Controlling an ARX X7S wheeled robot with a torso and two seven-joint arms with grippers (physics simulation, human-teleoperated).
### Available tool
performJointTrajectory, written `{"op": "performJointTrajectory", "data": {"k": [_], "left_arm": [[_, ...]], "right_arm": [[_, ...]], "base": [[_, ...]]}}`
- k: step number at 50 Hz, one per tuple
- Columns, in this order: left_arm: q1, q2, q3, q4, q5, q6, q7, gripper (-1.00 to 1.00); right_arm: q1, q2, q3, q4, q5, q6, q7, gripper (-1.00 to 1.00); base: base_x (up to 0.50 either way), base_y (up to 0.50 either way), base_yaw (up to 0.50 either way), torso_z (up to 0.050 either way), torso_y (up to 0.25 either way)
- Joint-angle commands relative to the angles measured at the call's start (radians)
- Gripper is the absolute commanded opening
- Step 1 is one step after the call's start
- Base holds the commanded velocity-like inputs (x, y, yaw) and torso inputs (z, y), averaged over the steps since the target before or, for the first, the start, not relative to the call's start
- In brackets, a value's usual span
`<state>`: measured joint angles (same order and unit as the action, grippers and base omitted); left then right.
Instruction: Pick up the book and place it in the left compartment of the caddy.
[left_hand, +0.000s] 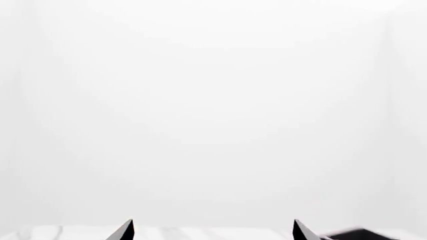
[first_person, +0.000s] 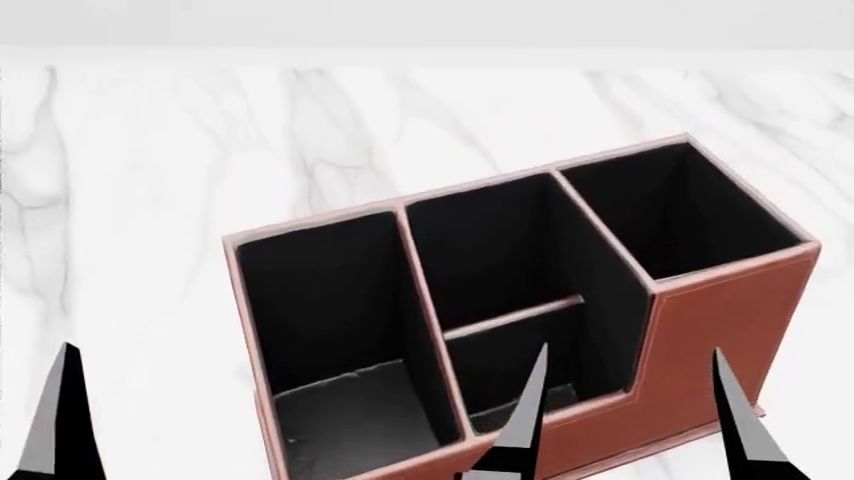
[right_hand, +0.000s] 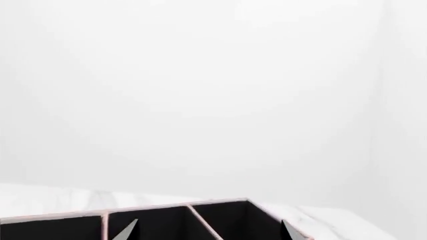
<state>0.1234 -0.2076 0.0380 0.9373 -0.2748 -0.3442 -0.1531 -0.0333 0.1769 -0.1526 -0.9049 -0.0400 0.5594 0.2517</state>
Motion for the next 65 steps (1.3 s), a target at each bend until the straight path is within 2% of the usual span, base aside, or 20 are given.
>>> {"op": "performJointTrajectory", "data": {"k": [1, 35, 63, 65], "left_arm": [[0.001, -0.010, -0.010, 0.010, -0.046, -0.006, -0.004, 1.00], [0.003, -0.034, -0.012, 0.017, -0.096, 0.003, -0.036, 1.00], [0.003, -0.055, 0.008, 0.011, -0.087, 0.028, -0.053, 1.00], [0.006, -0.040, -0.014, 0.004, -0.131, 0.051, -0.054, 1.00]], "right_arm": [[-0.001, 0.004, 0.000, 0.001, 0.010, -0.002, 0.009, 1.00], [0.001, 0.022, -0.003, -0.004, 0.033, 0.005, 0.031, 1.00], [0.011, 0.023, 0.008, -0.021, 0.039, 0.040, 0.067, 1.00], [0.016, 0.020, 0.014, -0.016, 0.044, 0.042, 0.071, 1.00]], "base": [[0.00, 0.00, 0.00, 0.050, 0.000], [0.00, 0.00, 0.00, 0.050, 0.000], [0.00, 0.00, 0.00, 0.041, -0.193], [0.00, 0.00, 0.00, 0.000, 0.000]]}}
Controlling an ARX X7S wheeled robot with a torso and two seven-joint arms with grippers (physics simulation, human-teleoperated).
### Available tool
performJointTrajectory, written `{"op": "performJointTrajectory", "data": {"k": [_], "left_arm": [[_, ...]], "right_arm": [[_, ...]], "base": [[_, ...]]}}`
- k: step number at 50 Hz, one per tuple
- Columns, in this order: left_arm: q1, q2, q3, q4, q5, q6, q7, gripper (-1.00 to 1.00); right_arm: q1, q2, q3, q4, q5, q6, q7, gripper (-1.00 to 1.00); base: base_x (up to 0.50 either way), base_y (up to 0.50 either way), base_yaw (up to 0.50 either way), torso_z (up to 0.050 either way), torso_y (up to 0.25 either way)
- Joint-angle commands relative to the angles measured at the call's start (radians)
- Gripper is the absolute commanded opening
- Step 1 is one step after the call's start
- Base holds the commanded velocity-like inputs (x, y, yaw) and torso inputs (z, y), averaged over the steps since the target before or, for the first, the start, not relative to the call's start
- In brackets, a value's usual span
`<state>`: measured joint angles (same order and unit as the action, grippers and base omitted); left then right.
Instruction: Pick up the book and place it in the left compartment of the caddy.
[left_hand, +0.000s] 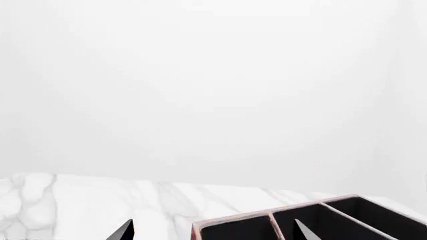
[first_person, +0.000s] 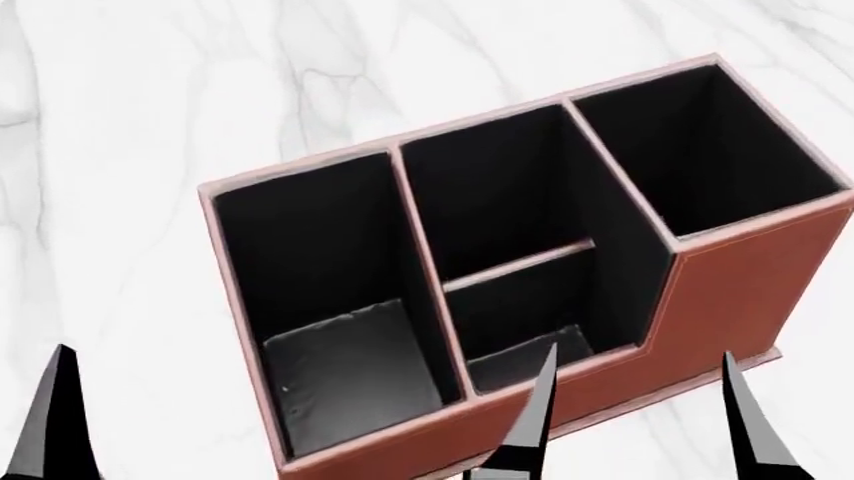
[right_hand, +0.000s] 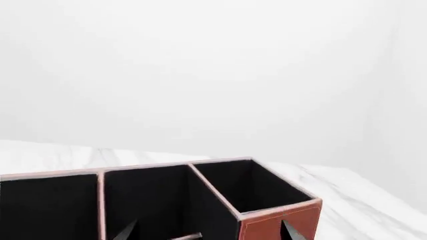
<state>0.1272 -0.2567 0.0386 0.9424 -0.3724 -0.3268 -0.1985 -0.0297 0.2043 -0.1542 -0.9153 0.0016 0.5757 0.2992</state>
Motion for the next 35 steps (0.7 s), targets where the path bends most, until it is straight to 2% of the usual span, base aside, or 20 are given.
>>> {"op": "performJointTrajectory", "data": {"k": [1, 6, 10, 11, 15, 16, 18, 19, 20, 21, 24, 25, 26, 27, 35], "left_arm": [[-0.003, 0.010, -0.016, -0.006, -0.023, 0.020, -0.023, 1.00], [-0.015, 0.021, -0.025, -0.028, -0.016, 0.015, -0.053, 1.00], [-0.018, 0.023, -0.020, -0.043, -0.015, 0.020, -0.061, 1.00], [-0.021, 0.023, -0.018, -0.046, -0.017, 0.020, -0.064, 1.00], [-0.023, 0.013, -0.012, -0.045, -0.009, 0.016, -0.076, 1.00], [-0.023, 0.014, -0.018, -0.048, -0.024, 0.020, -0.076, 1.00], [-0.023, 0.011, -0.022, -0.052, -0.029, 0.024, -0.079, 1.00], [-0.023, 0.009, -0.023, -0.047, -0.033, 0.021, -0.082, 1.00], [-0.020, 0.008, -0.028, -0.051, -0.051, 0.030, -0.075, 1.00], [-0.019, 0.007, -0.028, -0.053, -0.055, 0.034, -0.075, 1.00], [-0.018, 0.003, -0.029, -0.055, -0.061, 0.039, -0.075, 1.00], [-0.016, -0.002, -0.062, -0.048, -0.123, 0.049, -0.064, 1.00], [-0.017, -0.004, -0.067, -0.044, -0.126, 0.045, -0.071, 1.00], [-0.018, -0.004, -0.067, -0.045, -0.127, 0.046, -0.071, 1.00], [-0.016, -0.010, -0.067, -0.048, -0.127, 0.053, -0.075, 1.00]], "right_arm": [[0.024, -0.012, 0.022, -0.006, 0.011, 0.049, 0.023, 1.00], [0.090, -0.057, 0.045, -0.018, -0.055, 0.198, 0.121, 1.00], [0.194, -0.079, 0.031, 0.005, -0.138, 0.380, 0.202, 1.00], [0.250, -0.090, 0.017, 0.014, -0.181, 0.470, 0.240, 1.00], [0.310, -0.112, 0.020, 0.028, -0.201, 0.537, 0.268, 1.00], [0.343, -0.096, -0.022, 0.035, -0.240, 0.608, 0.293, 1.00], [0.357, -0.126, -0.003, 0.049, -0.273, 0.615, 0.354, 1.00], [0.378, -0.112, -0.034, 0.054, -0.311, 0.685, 0.379, 1.00], [0.381, -0.203, 0.116, 0.100, -0.230, 0.631, 0.495, 1.00], [0.377, -0.202, 0.142, 0.109, -0.173, 0.610, 0.541, 1.00], [0.383, -0.193, 0.161, 0.129, -0.092, 0.600, 0.616, 1.00], [0.466, -0.204, 0.172, 0.279, 0.058, 0.457, 0.766, 1.00], [0.473, -0.199, 0.163, 0.321, 0.079, 0.455, 0.916, 1.00], [0.475, -0.196, 0.162, 0.320, 0.092, 0.455, 0.971, 1.00], [0.478, -0.188, 0.172, 0.318, 0.156, 0.439, 1.065, 1.00]], "base": [[0.00, 0.00, 0.00, 0.000, 0.000], [0.00, 0.00, 0.00, 0.000, 0.000], [0.00, 0.00, 0.00, 0.000, 0.000], [0.00, 0.00, 0.00, 0.000, 0.000], [0.00, 0.00, 0.00, 0.000, 0.000], [0.00, 0.00, 0.00, 0.000, 0.000], [0.00, 0.00, 0.00, 0.000, 0.000], [0.00, 0.00, 0.00, 0.000, 0.000], [0.00, 0.00, 0.00, 0.000, 0.000], [0.00, 0.00, 0.00, 0.000, 0.000], [0.00, 0.00, 0.00, 0.000, 0.000], [0.00, 0.00, 0.00, 0.000, 0.000], [0.00, 0.00, 0.00, 0.000, 0.000], [0.00, 0.00, 0.00, 0.000, 0.000], [0.00, 0.00, 0.00, 0.000, 0.000]]}}
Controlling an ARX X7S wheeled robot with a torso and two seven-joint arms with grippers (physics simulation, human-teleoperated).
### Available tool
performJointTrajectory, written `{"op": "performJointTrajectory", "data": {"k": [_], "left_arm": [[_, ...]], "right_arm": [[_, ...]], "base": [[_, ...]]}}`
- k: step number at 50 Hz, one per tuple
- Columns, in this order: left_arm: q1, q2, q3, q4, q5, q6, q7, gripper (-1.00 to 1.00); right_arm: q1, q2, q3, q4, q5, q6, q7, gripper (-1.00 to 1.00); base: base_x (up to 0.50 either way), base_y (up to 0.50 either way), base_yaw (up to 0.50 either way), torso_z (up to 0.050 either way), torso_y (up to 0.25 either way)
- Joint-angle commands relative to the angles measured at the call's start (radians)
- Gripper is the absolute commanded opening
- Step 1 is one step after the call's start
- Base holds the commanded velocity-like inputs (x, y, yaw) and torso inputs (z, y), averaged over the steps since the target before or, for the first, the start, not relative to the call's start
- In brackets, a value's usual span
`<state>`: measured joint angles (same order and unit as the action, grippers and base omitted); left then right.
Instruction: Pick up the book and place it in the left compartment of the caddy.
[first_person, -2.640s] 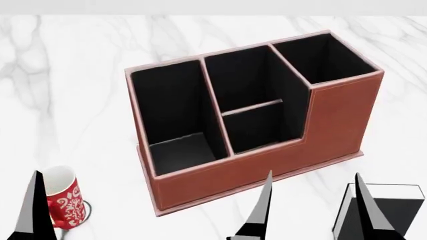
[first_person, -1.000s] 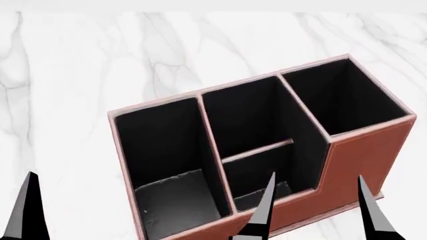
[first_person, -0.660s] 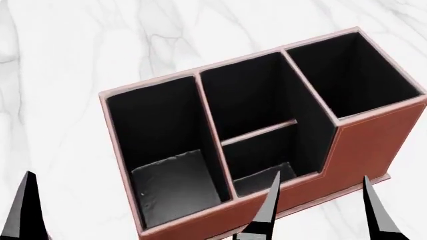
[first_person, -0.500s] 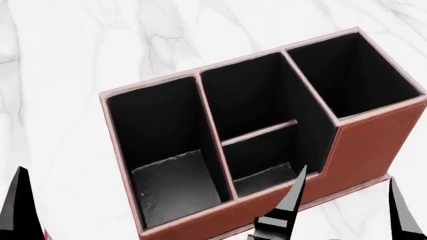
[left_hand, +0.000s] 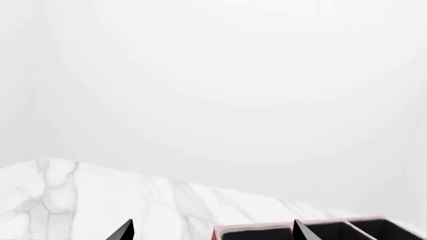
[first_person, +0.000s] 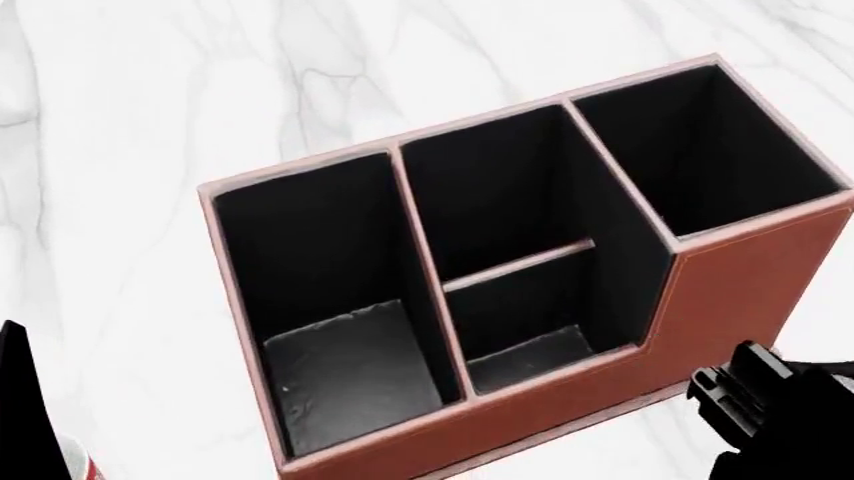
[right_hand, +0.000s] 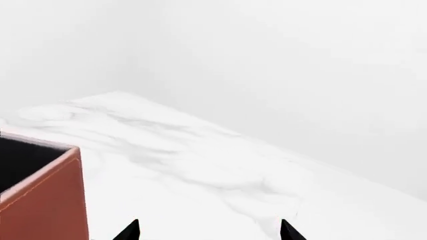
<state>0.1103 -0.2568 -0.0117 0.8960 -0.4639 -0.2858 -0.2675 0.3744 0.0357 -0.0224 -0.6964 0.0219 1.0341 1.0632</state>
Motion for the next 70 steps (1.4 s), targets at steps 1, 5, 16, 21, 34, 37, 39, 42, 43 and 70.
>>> {"op": "performJointTrajectory", "data": {"k": [1, 5, 16, 21, 34, 37, 39, 42, 43, 70], "left_arm": [[0.002, -0.011, -0.016, 0.001, -0.037, 0.011, -0.007, 1.00], [0.002, -0.012, -0.014, -0.007, -0.034, 0.018, -0.006, 1.00], [-0.001, -0.019, -0.007, -0.009, -0.033, 0.019, -0.013, 1.00], [0.000, -0.023, -0.007, -0.006, -0.036, 0.020, -0.017, 1.00], [-0.004, -0.028, 0.003, -0.013, -0.034, 0.022, -0.022, 1.00], [-0.005, -0.030, 0.005, -0.012, -0.033, 0.022, -0.024, 1.00], [-0.004, -0.031, 0.007, -0.015, -0.032, 0.025, -0.023, 1.00], [-0.005, -0.032, 0.007, -0.016, -0.034, 0.026, -0.024, 1.00], [-0.005, -0.033, 0.007, -0.015, -0.034, 0.026, -0.025, 1.00], [-0.004, -0.048, 0.013, -0.027, -0.045, 0.042, -0.035, 1.00]], "right_arm": [[0.076, -0.018, 0.039, 0.105, 0.140, -0.022, 0.308, 1.00], [0.082, -0.016, 0.036, 0.124, 0.158, -0.036, 0.332, 1.00], [0.065, -0.016, 0.049, 0.216, 0.217, -0.123, 0.366, 1.00], [0.061, -0.017, 0.061, 0.238, 0.247, -0.152, 0.387, 1.00], [0.069, -0.019, 0.076, 0.300, 0.334, -0.215, 0.447, 1.00], [0.066, -0.019, 0.076, 0.320, 0.348, -0.239, 0.454, 1.00], [0.067, -0.013, 0.069, 0.319, 0.342, -0.242, 0.464, 1.00], [0.062, -0.017, 0.073, 0.328, 0.357, -0.256, 0.467, 1.00], [0.062, -0.018, 0.074, 0.330, 0.364, -0.259, 0.467, 1.00], [0.130, -0.034, 0.018, 0.508, 0.476, -0.417, 0.505, 1.00]], "base": [[0.00, 0.00, 0.00, 0.000, 0.000], [0.00, 0.00, 0.00, 0.000, 0.000], [0.00, 0.00, 0.00, 0.000, 0.000], [0.00, 0.00, 0.00, 0.000, 0.000], [0.00, 0.00, 0.00, 0.000, 0.000], [0.00, 0.00, 0.00, 0.000, 0.000], [0.00, 0.00, 0.00, 0.000, 0.000], [0.00, 0.00, 0.00, 0.000, 0.000], [0.00, 0.00, 0.00, 0.000, 0.000], [0.00, 0.00, 0.00, 0.000, 0.000]]}}
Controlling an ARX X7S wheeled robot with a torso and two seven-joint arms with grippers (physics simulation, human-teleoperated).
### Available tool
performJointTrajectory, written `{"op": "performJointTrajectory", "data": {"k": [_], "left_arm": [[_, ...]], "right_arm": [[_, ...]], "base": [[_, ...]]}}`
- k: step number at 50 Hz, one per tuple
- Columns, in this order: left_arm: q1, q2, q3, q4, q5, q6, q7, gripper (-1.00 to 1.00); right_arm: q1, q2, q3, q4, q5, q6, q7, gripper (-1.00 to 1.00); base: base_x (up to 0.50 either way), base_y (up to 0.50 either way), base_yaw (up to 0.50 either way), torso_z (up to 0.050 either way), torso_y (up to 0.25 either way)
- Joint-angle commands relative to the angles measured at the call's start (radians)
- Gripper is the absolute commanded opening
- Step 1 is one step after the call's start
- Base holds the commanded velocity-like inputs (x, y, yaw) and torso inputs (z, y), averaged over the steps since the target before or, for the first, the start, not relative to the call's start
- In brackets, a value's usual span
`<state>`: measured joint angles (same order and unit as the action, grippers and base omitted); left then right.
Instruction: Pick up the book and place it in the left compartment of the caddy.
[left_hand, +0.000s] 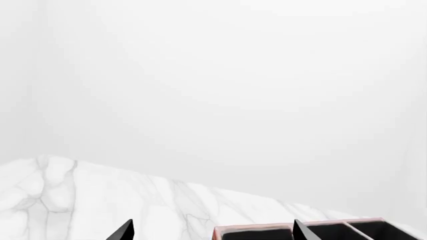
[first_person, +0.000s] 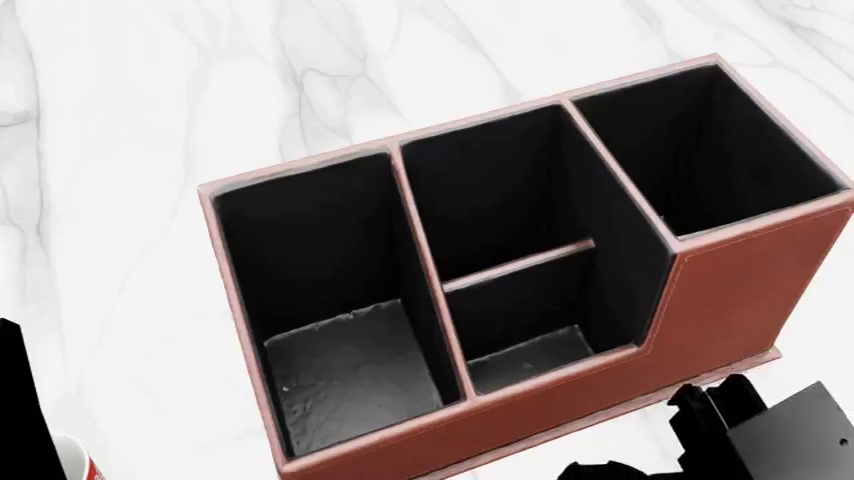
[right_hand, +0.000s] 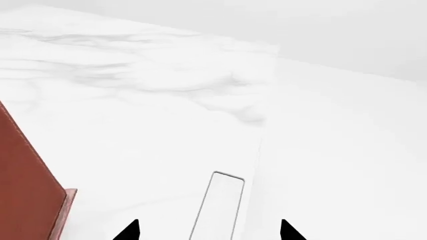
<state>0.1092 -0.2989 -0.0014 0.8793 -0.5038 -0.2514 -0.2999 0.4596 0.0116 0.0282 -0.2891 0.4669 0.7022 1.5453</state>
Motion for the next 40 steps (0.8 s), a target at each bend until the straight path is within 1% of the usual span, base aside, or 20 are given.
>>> {"op": "performJointTrajectory", "data": {"k": [1, 14, 16, 17, 18, 20, 30, 31, 36, 40], "left_arm": [[-0.004, -0.007, 0.001, -0.009, -0.009, 0.006, -0.004, 1.00], [-0.002, -0.017, 0.001, -0.017, -0.019, 0.020, -0.009, 1.00], [-0.002, -0.020, -0.002, -0.017, -0.024, 0.021, -0.011, 1.00], [-0.001, -0.019, -0.007, -0.022, -0.028, 0.026, -0.009, 1.00], [0.016, -0.010, -0.003, -0.045, -0.012, 0.061, 0.010, 1.00], [0.020, -0.010, -0.008, -0.048, -0.016, 0.070, 0.012, 1.00], [0.021, -0.008, 0.001, -0.064, -0.010, 0.083, 0.016, 1.00], [0.022, -0.007, 0.007, -0.069, -0.005, 0.086, 0.019, 1.00], [0.019, -0.009, 0.015, -0.073, -0.002, 0.085, 0.018, 1.00], [0.018, -0.012, 0.013, -0.072, -0.007, 0.084, 0.015, 1.00]], "right_arm": [[0.047, -0.009, -0.039, 0.113, 0.032, -0.101, 0.022, 1.00], [0.063, -0.011, -0.061, 0.275, 0.066, -0.261, 0.024, 1.00], [0.066, -0.011, -0.063, 0.283, 0.066, -0.265, 0.025, 1.00], [0.077, -0.011, -0.073, 0.303, 0.061, -0.283, 0.024, 1.00], [0.082, -0.010, -0.075, 0.311, 0.055, -0.285, 0.024, 1.00], [0.086, -0.011, -0.069, 0.337, 0.062, -0.313, 0.025, 1.00], [0.100, -0.011, -0.050, 0.390, 0.043, -0.369, 0.025, 1.00], [0.107, -0.011, -0.054, 0.412, 0.068, -0.389, 0.025, 1.00], [0.121, -0.011, -0.045, 0.412, 0.037, -0.379, 0.025, 1.00], [0.121, -0.011, -0.046, 0.429, 0.050, -0.401, 0.025, 1.00]], "base": [[0.00, 0.00, 0.00, 0.000, 0.000], [0.00, 0.00, 0.00, 0.000, 0.000], [0.00, 0.00, 0.00, 0.000, 0.000], [0.00, 0.00, 0.00, 0.000, 0.000], [0.00, 0.00, 0.00, 0.000, 0.000], [0.00, 0.00, 0.00, 0.000, 0.000], [0.00, 0.00, 0.00, 0.000, 0.000], [0.00, 0.00, 0.00, 0.000, 0.000], [0.00, 0.00, 0.00, 0.000, 0.000], [0.00, 0.00, 0.00, 0.000, 0.000]]}}
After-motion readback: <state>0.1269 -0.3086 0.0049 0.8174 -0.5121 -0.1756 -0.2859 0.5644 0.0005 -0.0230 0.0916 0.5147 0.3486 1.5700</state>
